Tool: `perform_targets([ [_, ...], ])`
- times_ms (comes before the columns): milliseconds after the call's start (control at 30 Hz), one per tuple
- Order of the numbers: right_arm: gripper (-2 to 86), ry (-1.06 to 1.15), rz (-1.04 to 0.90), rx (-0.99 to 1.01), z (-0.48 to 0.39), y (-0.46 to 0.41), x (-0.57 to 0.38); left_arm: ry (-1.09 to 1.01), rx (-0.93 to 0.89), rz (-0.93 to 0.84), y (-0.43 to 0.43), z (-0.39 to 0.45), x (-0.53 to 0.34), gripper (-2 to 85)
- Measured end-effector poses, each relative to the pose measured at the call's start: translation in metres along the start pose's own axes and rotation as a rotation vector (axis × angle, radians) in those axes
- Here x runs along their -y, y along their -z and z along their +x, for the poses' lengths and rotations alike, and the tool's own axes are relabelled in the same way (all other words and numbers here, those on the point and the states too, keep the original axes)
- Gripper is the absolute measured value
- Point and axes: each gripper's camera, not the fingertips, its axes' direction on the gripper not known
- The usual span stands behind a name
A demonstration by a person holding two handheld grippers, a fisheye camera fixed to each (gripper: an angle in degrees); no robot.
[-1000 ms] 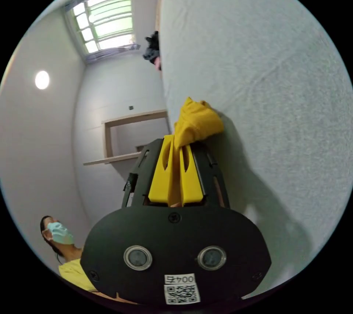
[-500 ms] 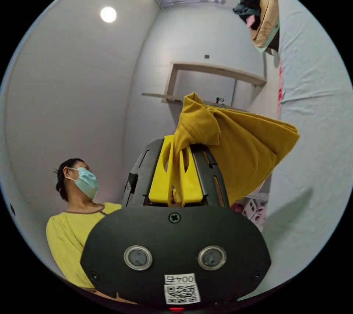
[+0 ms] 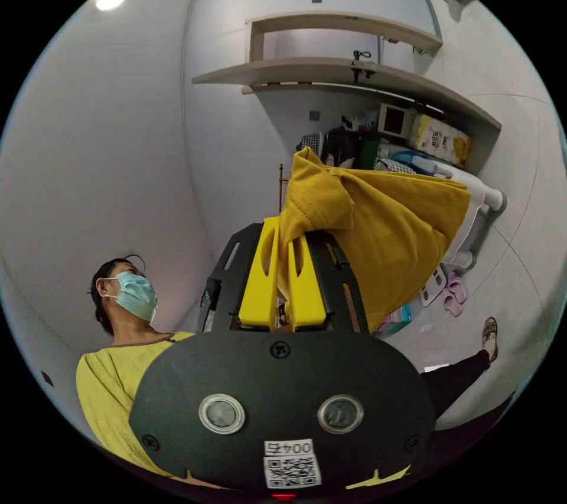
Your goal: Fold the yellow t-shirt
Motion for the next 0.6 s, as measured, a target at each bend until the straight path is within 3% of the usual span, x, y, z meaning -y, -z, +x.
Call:
perform_targets([
  [267, 0.3, -0.036, -0.050, -0.068, 0.074, -0.283, 0.075, -0.064, 0.116, -0.005, 0.180, 0.004, 0.089, 4.3],
  [600, 0.2, -0.053, -0.181, -0.153, 0.155, -0.583, 0.221, -0.005, 0.075, 0.091, 0.349, -0.027, 0.250, 4.2],
])
